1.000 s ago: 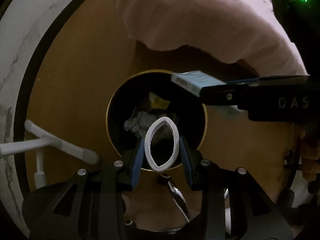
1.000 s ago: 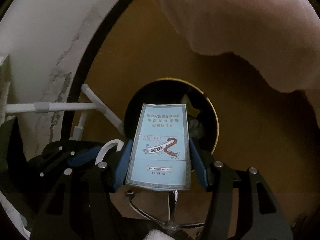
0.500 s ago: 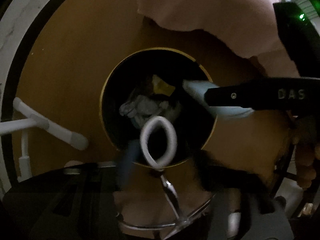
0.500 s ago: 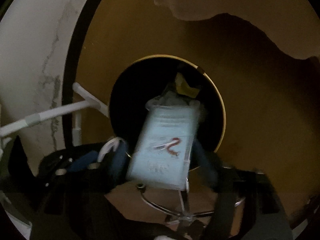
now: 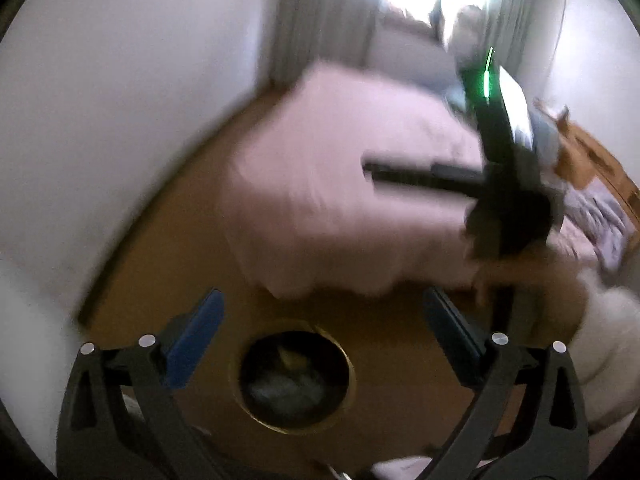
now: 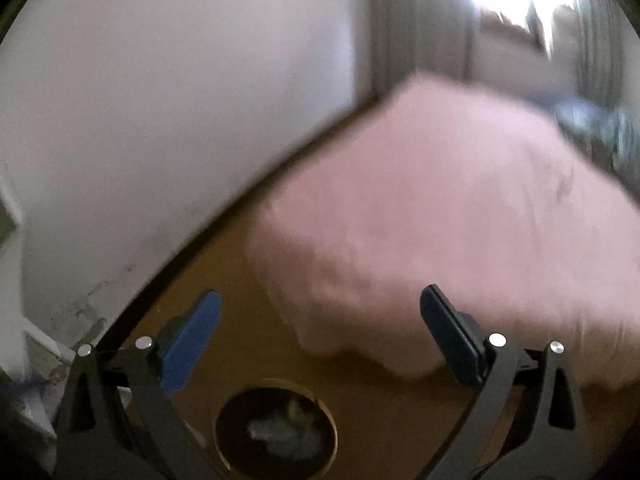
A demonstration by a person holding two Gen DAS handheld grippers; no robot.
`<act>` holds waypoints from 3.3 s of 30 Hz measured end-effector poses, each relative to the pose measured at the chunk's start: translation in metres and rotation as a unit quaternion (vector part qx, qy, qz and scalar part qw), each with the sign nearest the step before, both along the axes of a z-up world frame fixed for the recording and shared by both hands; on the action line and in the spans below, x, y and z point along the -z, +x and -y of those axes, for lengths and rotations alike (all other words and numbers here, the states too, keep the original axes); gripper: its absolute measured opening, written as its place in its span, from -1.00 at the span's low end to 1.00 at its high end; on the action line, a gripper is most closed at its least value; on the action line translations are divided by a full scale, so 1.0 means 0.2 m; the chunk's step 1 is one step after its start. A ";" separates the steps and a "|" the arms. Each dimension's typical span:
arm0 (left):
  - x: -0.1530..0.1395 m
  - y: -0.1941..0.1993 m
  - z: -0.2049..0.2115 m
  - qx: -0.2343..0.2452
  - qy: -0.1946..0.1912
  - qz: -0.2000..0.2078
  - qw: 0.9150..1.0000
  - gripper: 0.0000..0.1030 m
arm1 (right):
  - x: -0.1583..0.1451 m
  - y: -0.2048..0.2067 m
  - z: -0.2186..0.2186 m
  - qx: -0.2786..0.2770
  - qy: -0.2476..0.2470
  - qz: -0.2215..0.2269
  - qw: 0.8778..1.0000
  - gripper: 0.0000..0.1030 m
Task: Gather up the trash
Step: 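Swing both open tools back toward the desk, then grasp the white face mask with the left tool while the right tool grasps the cigarette box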
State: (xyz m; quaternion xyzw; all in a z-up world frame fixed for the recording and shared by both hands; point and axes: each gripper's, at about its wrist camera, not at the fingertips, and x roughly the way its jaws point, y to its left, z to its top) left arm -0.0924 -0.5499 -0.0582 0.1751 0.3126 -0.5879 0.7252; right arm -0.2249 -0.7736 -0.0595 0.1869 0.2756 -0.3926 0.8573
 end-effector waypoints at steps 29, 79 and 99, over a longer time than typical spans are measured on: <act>-0.05 1.83 -2.62 -0.651 0.067 -0.043 0.755 0.14 | -0.30 1.92 -2.47 -0.510 0.005 -0.022 0.860 0.87; -0.08 1.60 -2.79 -0.599 0.010 -0.058 0.799 -0.57 | -0.18 2.02 -2.37 -0.523 0.011 -0.116 0.845 0.13; -0.06 1.63 -2.74 -0.604 0.011 -0.059 0.795 -0.57 | -0.16 2.11 -2.47 -0.522 0.002 -0.110 0.846 0.08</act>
